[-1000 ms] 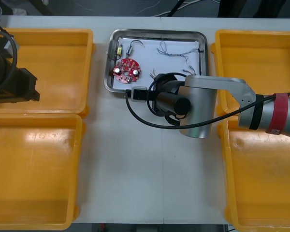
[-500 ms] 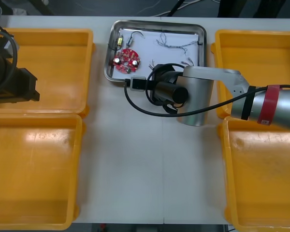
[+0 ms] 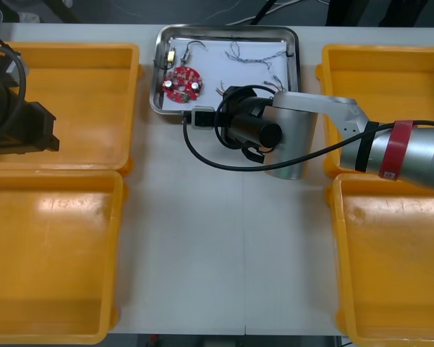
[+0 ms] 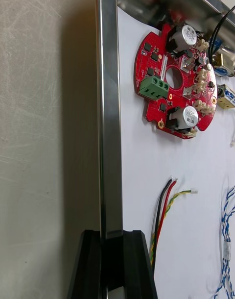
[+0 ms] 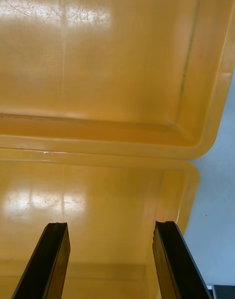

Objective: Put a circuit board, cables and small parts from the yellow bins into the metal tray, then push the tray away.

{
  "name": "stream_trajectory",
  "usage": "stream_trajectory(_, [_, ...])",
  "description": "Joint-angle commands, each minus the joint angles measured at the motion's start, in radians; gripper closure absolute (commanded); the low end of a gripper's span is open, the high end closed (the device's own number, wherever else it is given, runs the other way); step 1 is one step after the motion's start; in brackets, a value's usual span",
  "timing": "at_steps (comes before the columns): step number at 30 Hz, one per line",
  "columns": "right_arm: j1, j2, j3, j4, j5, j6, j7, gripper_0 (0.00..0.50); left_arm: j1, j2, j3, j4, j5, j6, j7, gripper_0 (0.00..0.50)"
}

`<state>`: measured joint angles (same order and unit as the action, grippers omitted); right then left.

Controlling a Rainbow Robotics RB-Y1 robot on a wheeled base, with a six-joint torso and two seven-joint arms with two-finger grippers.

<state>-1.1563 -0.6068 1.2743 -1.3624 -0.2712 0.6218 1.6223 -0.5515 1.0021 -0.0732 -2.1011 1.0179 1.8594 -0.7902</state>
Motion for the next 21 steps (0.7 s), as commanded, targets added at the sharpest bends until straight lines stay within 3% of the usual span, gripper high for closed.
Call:
stream_trajectory(1, [-0.062, 0.016, -0.033, 0.009, 0.012, -0.019, 0.044, 0.5, 0.007, -0.008, 0.03, -0.02, 0.007, -0.008, -0.046, 0.0])
stream_trajectory(18, [-0.066, 0.018, -0.033, 0.034, 0.015, -0.057, 0.056, 0.5, 0.007, -0.008, 0.03, -0.02, 0.007, -0.008, -0.046, 0.0])
stream_trajectory(20, [-0.066, 0.018, -0.033, 0.034, 0.014, -0.057, 0.057, 0.444, 0.007, -0.008, 0.03, -0.02, 0.007, -0.008, -0.046, 0.0])
stream_trajectory(21, [-0.066, 0.018, -0.033, 0.034, 0.015, -0.057, 0.057, 0.37, 0.007, -0.008, 0.03, -0.02, 0.007, -0.008, -0.046, 0.0])
